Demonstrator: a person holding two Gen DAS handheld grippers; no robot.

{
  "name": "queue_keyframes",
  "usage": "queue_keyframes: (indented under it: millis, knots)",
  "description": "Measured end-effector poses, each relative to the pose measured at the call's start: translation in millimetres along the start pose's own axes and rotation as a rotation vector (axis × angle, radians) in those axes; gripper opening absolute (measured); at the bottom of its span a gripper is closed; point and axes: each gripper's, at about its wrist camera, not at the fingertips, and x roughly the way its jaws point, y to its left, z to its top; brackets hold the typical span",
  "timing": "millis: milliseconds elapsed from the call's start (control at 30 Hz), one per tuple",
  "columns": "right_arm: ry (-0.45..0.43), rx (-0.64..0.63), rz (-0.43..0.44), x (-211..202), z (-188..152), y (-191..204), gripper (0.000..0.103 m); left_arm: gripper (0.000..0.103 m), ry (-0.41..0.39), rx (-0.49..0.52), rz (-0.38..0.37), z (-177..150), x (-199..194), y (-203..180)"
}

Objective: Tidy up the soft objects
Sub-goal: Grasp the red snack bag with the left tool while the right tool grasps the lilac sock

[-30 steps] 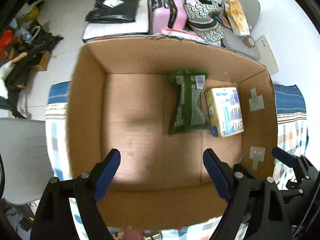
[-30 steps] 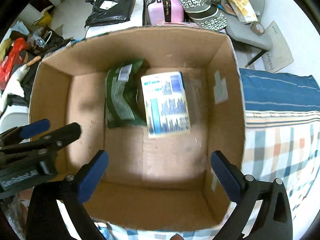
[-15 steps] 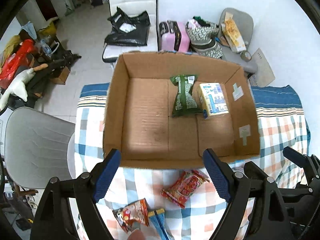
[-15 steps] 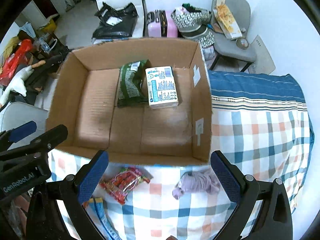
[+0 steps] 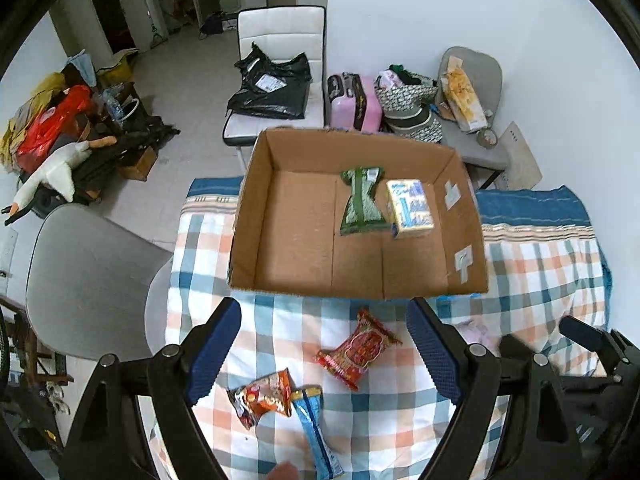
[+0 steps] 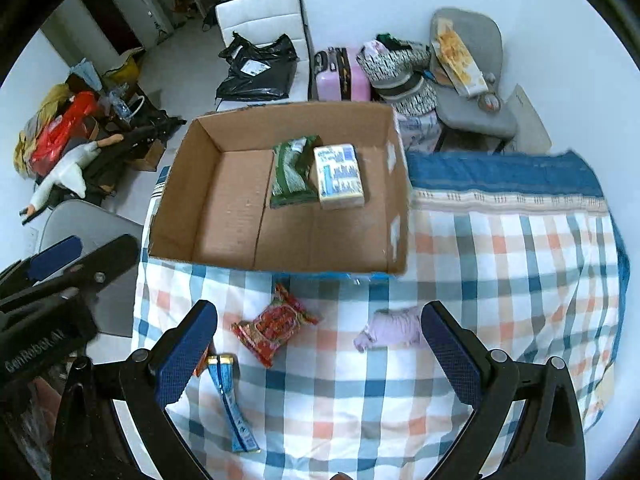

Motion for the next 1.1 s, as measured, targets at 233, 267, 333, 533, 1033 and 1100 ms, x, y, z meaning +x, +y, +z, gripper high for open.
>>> queue_keyframes:
  millis: [233, 267, 333, 533, 1033, 1100]
  knots:
    - [0.158, 0.235, 0.008, 55.2, -40.9, -86.5, 0.103, 0.084, 0.169, 0.023, 0.029, -39.1, 72.2, -9.1]
    - [0.185, 0.267, 0.013, 67.4, -45.2, -96.6, 0.103, 0.084, 0.195, 0.022, 0.03, -43.9, 84.7, -10.7]
    - [0.241, 0.35, 0.039, 97.6, -54.2, -117.3, 0.103, 0.084, 0.228, 0.033, 0.044, -51.6, 104.9, -15.3]
    - [0.33, 0.662, 0.153, 173.9, -73.5, -153.6, 0.095, 0.084, 0.283, 0.071, 0.095, -66.2, 153.6, -28.1]
    - [0.472, 0.38, 0.078, 204.4, -89.8, -124.0, 0.049, 0.084, 0.45, 0.305, 0.092, -85.3, 232.0, -77.9]
    - [0.517, 0.222, 0.011, 204.5, -94.9, -107.5, 0.049, 0.084, 0.437, 0.335, 0.105, -85.8, 237.8, -85.3]
